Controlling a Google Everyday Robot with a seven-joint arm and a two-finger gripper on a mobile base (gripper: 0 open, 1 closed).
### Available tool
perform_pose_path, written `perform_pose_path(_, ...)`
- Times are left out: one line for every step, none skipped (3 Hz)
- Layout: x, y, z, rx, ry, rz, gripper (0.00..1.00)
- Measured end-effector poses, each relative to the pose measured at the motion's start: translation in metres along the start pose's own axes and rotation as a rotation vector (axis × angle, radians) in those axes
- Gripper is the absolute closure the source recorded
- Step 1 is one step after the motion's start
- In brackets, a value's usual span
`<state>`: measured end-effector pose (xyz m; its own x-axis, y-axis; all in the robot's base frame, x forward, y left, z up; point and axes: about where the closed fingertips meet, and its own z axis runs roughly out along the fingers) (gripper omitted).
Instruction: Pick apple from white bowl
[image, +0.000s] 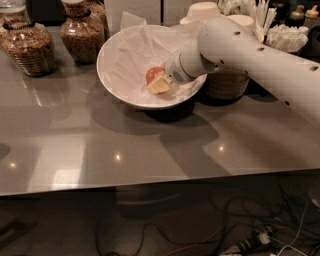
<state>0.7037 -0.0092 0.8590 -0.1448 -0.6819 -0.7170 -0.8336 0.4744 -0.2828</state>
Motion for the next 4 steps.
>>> perform_pose_path(0.0,0.0,0.0,0.0,0.0,0.0,0.65)
perform_pose_path(-0.001,0.001,-0.001,-0.003,-0.006,0.0,0.89)
perform_pose_path(-0.013,0.003,-0.009,-0.005,-0.043,-0.017,1.0)
perform_pose_path(-0.035,0.006,-0.032,-0.016,-0.108,-0.041,1.0)
